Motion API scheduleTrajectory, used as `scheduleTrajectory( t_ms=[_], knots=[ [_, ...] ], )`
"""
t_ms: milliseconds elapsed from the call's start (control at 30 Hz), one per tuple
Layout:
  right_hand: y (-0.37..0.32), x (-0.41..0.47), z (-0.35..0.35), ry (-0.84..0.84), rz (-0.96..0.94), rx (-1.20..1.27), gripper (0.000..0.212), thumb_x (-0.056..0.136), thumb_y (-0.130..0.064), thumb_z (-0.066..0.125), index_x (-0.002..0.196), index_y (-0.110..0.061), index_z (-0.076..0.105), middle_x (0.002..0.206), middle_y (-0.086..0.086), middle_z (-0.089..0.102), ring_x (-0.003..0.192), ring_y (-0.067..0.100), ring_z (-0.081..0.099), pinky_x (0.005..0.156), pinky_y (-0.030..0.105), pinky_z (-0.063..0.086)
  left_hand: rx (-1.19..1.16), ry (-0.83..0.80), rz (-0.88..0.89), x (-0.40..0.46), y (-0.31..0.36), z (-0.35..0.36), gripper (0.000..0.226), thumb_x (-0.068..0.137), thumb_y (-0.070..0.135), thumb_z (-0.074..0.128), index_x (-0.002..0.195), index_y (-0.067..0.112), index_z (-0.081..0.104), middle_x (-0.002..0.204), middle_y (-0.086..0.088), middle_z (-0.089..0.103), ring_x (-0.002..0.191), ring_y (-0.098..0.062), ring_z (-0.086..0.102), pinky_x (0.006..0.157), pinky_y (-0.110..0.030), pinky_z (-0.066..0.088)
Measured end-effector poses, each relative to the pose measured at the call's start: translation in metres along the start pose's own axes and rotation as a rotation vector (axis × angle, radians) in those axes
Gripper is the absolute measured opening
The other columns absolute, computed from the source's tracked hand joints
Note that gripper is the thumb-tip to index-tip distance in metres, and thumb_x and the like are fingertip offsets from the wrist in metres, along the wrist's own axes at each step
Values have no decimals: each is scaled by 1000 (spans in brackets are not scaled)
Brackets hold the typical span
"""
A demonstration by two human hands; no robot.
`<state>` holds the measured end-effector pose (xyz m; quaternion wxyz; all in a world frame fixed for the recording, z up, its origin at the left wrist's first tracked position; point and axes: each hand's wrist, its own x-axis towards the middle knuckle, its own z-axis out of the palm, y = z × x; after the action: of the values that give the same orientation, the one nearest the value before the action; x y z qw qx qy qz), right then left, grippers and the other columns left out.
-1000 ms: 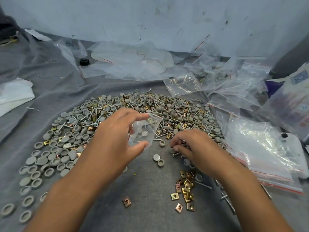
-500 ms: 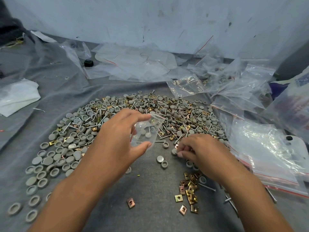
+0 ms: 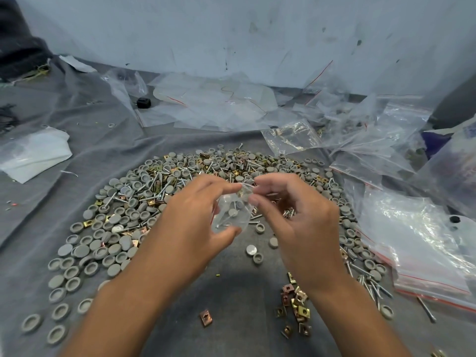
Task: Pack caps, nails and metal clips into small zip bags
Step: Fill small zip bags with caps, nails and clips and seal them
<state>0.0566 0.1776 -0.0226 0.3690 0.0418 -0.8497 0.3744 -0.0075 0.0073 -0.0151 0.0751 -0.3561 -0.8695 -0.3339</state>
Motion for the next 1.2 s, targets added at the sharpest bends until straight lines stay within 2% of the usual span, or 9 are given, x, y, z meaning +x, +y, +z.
scheduleTrajectory(
  t_ms=[233, 400, 500, 600, 700, 900, 1000, 1100, 1200],
  knots=[
    [1, 0, 0, -98, -86, -24, 27, 92, -12, 75, 117, -20, 70, 105, -11, 72, 96, 2, 68, 79, 13, 50, -11, 35, 24, 1, 0, 0, 60, 72, 28, 85, 128, 29, 63, 111, 19, 55, 90, 15, 48, 86, 1, 31],
    [6, 1, -3, 53, 24, 8, 18, 97, -15, 67, 113, -24, 65, 107, -15, 66, 99, 11, 64, 74, 26, 51, -145, 235, 22, 1, 2, -8, 43, 83, 19, 78, 123, 34, 68, 106, 19, 64, 85, -6, 58, 73, -7, 41],
    [8, -1, -2, -52, 204, 93, 37, 96, -29, 66, 132, -34, 56, 125, -21, 62, 120, 6, 58, 86, 26, 51, -515, 308, -36, 1, 3, -18, 33, 93, 12, 67, 113, 38, 73, 102, 16, 73, 80, -8, 63, 67, -19, 51],
    [10, 0, -1, -249, 431, 232, 57, 90, -58, 60, 143, -43, 45, 140, -29, 53, 132, -8, 46, 109, 33, 44, -1084, 322, -131, 4, 4, -31, 34, 85, 5, 64, 105, 27, 79, 107, 6, 76, 93, -5, 70, 81, -20, 55],
    [8, 5, -1, -372, 675, 402, 83, 75, -77, 54, 148, -39, 42, 145, -22, 53, 134, -3, 48, 116, 41, 40, -1474, 290, -260, 6, -2, -41, 34, 80, 12, 59, 107, 18, 79, 116, 3, 74, 93, -5, 68, 83, -34, 59],
    [-4, 9, 6, -375, 839, 1100, 42, 85, -13, 68, 126, -7, 62, 104, 9, 75, 88, 18, 73, 69, 29, 60, -1849, 305, -442, 6, -11, -49, 44, 98, 38, 53, 125, 7, 69, 112, -1, 69, 80, -7, 60, 91, -50, 56],
    [-10, 3, 8, -316, 813, 1204, 24, 81, -4, 70, 105, -8, 69, 94, 9, 73, 85, 20, 73, 63, 27, 59, -1859, 345, -446, 5, -11, -51, 62, 92, 49, 60, 132, 2, 62, 118, -7, 69, 85, -12, 67, 94, -51, 55],
    [-19, -2, 10, -222, 801, 1274, 16, 80, -2, 69, 92, -12, 73, 89, 9, 71, 84, 19, 73, 61, 25, 58, -1808, 354, -436, 6, -13, -50, 67, 86, 35, 67, 143, 5, 48, 135, -13, 63, 124, -25, 61, 101, -50, 52],
    [-24, -1, 10, -98, 770, 1326, 15, 80, -1, 65, 93, -9, 66, 88, 10, 69, 80, 16, 71, 62, 25, 58, -1711, 161, -544, 7, -12, -41, 68, 80, 27, 69, 141, 5, 50, 135, -13, 63, 125, -28, 62, 101, -45, 52]
  ],
)
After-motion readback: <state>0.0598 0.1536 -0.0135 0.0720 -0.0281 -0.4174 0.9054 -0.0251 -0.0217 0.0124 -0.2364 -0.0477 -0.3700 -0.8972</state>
